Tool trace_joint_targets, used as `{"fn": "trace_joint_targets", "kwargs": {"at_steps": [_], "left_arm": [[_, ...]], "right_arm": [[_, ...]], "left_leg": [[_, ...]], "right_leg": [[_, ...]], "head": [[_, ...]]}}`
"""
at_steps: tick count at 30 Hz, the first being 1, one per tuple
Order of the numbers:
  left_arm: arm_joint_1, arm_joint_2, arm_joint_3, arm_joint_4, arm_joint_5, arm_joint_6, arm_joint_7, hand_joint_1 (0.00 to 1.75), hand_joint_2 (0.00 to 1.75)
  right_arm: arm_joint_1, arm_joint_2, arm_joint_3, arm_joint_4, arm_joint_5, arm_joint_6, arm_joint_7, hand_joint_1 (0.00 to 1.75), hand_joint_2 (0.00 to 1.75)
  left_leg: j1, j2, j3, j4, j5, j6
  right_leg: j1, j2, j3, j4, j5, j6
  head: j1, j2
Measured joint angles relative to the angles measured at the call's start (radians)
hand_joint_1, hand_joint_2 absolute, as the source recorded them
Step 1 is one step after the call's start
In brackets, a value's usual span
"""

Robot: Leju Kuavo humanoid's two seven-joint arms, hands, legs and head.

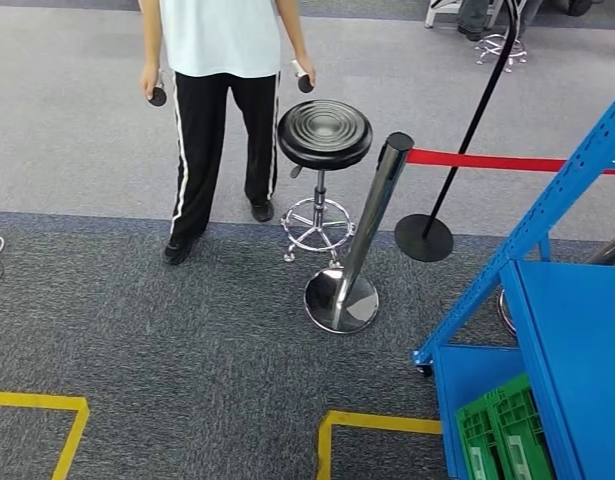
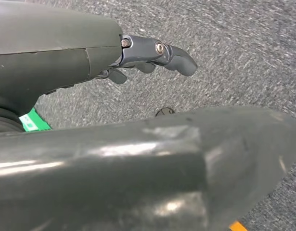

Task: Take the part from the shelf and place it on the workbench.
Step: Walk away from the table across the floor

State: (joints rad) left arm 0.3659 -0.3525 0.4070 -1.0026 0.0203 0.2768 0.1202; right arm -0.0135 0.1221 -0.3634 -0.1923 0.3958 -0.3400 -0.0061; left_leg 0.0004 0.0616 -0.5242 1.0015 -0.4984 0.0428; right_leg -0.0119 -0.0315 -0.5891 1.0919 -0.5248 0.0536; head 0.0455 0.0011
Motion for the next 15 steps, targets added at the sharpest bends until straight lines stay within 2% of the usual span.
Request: {"fn": "trace_joint_targets", "kwargs": {"at_steps": [1, 2, 3, 5, 6, 7, 9, 10, 11, 12, 13, 14, 15], "left_arm": [[0.0, 0.0, 0.0, 0.0, 0.0, 0.0, 0.0, 0.0, 0.0], [-0.001, 0.0, 0.001, 0.001, 0.0, 0.0, -0.001, 0.0, 0.0], [-0.001, 0.0, 0.002, 0.001, 0.0, -0.002, -0.001, 0.0, 0.0], [-0.004, 0.001, 0.003, 0.002, 0.0, -0.004, -0.004, 0.0, 0.0], [-0.004, 0.001, 0.004, 0.002, 0.0, -0.006, -0.005, 0.0, 0.0], [-0.005, 0.001, 0.005, 0.003, 0.0, -0.006, -0.007, 0.0, 0.0], [-0.006, 0.002, 0.009, 0.008, 0.0, -0.006, -0.012, 0.0, 0.0], [-0.006, 0.002, 0.012, 0.01, 0.001, -0.006, -0.014, 0.0, 0.0], [-0.006, 0.003, 0.015, 0.013, 0.001, -0.006, -0.015, 0.0, 0.0], [-0.007, 0.003, 0.018, 0.015, 0.001, -0.006, -0.015, 0.0, 0.0], [-0.007, 0.003, 0.019, 0.016, 0.001, -0.006, -0.016, 0.0, 0.0], [-0.008, 0.003, 0.02, 0.017, 0.001, -0.006, -0.016, 0.0, 0.0], [-0.009, 0.003, 0.021, 0.018, 0.001, -0.006, -0.016, 0.0, 0.0]], "right_arm": [[-0.002, 0.0, 0.0, 0.0, 0.0, 0.0, 0.001, 0.0, 0.0], [-0.004, 0.0, 0.0, 0.0, 0.001, 0.001, 0.001, 0.0, 0.0], [-0.004, 0.0, 0.0, 0.0, 0.001, 0.001, 0.002, 0.0, 0.0], [-0.001, 0.0, 0.0, 0.0, 0.002, 0.002, 0.003, 0.0, 0.0], [0.001, 0.0, -0.001, 0.0, 0.002, 0.002, 0.004, 0.0, 0.0], [0.0, 0.0, -0.001, 0.0, 0.003, 0.002, 0.003, 0.0, 0.0], [-0.002, 0.0, -0.001, 0.0, 0.006, 0.003, 0.002, 0.0, 0.0], [-0.003, 0.0, -0.001, 0.0, 0.006, 0.004, 0.001, 0.0, 0.0], [-0.002, 0.0, -0.001, 0.0, 0.007, 0.005, 0.001, 0.0, 0.0], [-0.001, 0.0, -0.001, 0.0, 0.008, 0.005, 0.001, 0.0, 0.0], [0.0, 0.0, -0.001, 0.0, 0.008, 0.005, 0.0, 0.0, 0.0], [0.0, 0.0, -0.001, 0.0, 0.008, 0.005, 0.0, 0.0, 0.0], [-0.001, 0.0, -0.001, 0.0, 0.008, 0.005, 0.0, 0.0, 0.0]], "left_leg": [[-0.003, 0.007, 0.002, 0.001, -0.002, -0.004], [-0.005, 0.014, 0.004, 0.002, -0.003, -0.01], [-0.007, 0.02, 0.006, 0.002, -0.004, -0.015], [-0.004, 0.027, 0.009, 0.004, -0.007, -0.026], [-0.001, 0.018, 0.007, 0.013, -0.017, -0.032], [0.001, 0.002, -0.002, 0.04, -0.038, -0.037], [0.004, -0.037, -0.049, 0.153, -0.104, -0.043], [0.005, -0.047, -0.08, 0.222, -0.134, -0.044], [0.005, -0.051, -0.103, 0.271, -0.148, -0.044], [0.005, -0.053, -0.112, 0.288, -0.142, -0.042], [0.005, -0.055, -0.103, 0.265, -0.115, -0.04], [0.005, -0.061, -0.079, 0.206, -0.075, -0.037], [0.005, -0.077, -0.049, 0.137, -0.039, -0.033]], "right_leg": [[0.002, -0.015, 0.036, -0.059, 0.018, -0.006], [0.004, -0.026, 0.056, -0.094, 0.025, -0.012], [0.007, -0.028, 0.06, -0.106, 0.025, -0.018], [0.009, -0.012, 0.058, -0.109, 0.029, -0.033], [0.008, -0.004, 0.059, -0.113, 0.032, -0.04], [0.006, 0.004, 0.062, -0.116, 0.036, -0.047], [0.005, 0.021, 0.065, -0.119, 0.04, -0.057], [0.006, 0.031, 0.064, -0.118, 0.041, -0.059], [0.007, 0.042, 0.064, -0.118, 0.041, -0.059], [0.008, 0.053, 0.064, -0.117, 0.041, -0.06], [0.009, 0.064, 0.065, -0.115, 0.041, -0.059], [0.01, 0.076, 0.066, -0.113, 0.041, -0.059], [0.01, 0.086, 0.065, -0.111, 0.04, -0.058]], "head": [[-0.001, 0.0], [-0.003, 0.0], [-0.005, 0.0], [-0.007, 0.0], [-0.008, 0.0], [-0.01, 0.0], [-0.014, 0.0], [-0.014, 0.0], [-0.014, 0.0], [-0.014, 0.0], [-0.013, 0.0], [-0.013, 0.0], [-0.013, 0.0]]}}
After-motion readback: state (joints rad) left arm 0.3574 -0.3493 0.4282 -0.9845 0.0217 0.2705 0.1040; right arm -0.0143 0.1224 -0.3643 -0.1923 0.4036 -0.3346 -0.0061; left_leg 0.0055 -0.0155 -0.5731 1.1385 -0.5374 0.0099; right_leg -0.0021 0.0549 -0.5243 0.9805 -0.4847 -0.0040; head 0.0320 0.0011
